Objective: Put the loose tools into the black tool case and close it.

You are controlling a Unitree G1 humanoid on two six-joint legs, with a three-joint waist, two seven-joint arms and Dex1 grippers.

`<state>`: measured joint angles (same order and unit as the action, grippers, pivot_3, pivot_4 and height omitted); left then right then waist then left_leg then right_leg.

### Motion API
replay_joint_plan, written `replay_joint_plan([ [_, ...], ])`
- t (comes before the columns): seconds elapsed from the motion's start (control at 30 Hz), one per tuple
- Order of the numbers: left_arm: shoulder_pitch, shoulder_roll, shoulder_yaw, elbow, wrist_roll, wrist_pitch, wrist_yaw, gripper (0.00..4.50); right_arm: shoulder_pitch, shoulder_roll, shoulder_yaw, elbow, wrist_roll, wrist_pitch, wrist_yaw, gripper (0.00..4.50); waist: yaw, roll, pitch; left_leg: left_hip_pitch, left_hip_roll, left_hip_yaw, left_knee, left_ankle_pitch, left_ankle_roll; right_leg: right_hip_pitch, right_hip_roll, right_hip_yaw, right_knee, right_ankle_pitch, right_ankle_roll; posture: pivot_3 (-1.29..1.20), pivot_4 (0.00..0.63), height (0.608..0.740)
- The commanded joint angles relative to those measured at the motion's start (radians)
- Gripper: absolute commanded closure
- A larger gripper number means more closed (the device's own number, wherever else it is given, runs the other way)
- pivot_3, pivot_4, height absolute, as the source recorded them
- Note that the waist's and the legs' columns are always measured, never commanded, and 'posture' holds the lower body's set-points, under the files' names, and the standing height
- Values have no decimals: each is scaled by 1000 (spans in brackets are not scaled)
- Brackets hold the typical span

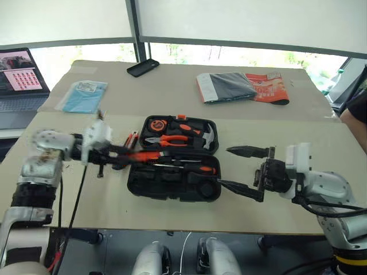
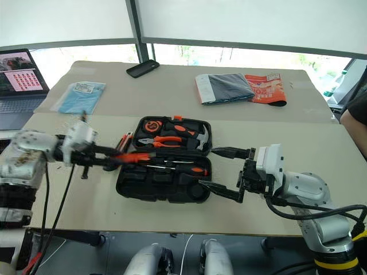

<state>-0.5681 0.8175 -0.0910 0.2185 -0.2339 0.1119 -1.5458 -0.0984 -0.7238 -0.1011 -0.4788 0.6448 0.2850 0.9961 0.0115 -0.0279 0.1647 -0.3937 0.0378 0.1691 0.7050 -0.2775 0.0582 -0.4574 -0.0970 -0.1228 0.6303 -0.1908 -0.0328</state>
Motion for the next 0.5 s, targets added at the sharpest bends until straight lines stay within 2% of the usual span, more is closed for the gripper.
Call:
replay_joint_plan([
  [0.03, -10, -12, -36, -71, 55, 57, 94, 4026, -6, -2, 7, -20, 22, 29, 4, 0, 1, 0, 0, 0, 0, -1, 0, -1, 4, 0, 0, 0, 0, 0, 0, 0, 150, 740],
  [0.17, -14, 4, -95, -111, 93, 141, 97, 4026, 5, -2, 22, -22, -2, 26, 11, 0, -1, 0, 0, 0, 1, -2, 0, -1, 6, 0, 2, 0, 2, 0, 0, 0, 150, 740],
  [0.5, -44, -17, -151, -127, 142, 148, 138, 4026, 32, 8, 23, -34, -17, 19, -1, 0, 2, 0, 0, -3, 1, -2, 2, 1, 2, 0, 1, 0, 0, 0, 0, 0, 150, 740],
])
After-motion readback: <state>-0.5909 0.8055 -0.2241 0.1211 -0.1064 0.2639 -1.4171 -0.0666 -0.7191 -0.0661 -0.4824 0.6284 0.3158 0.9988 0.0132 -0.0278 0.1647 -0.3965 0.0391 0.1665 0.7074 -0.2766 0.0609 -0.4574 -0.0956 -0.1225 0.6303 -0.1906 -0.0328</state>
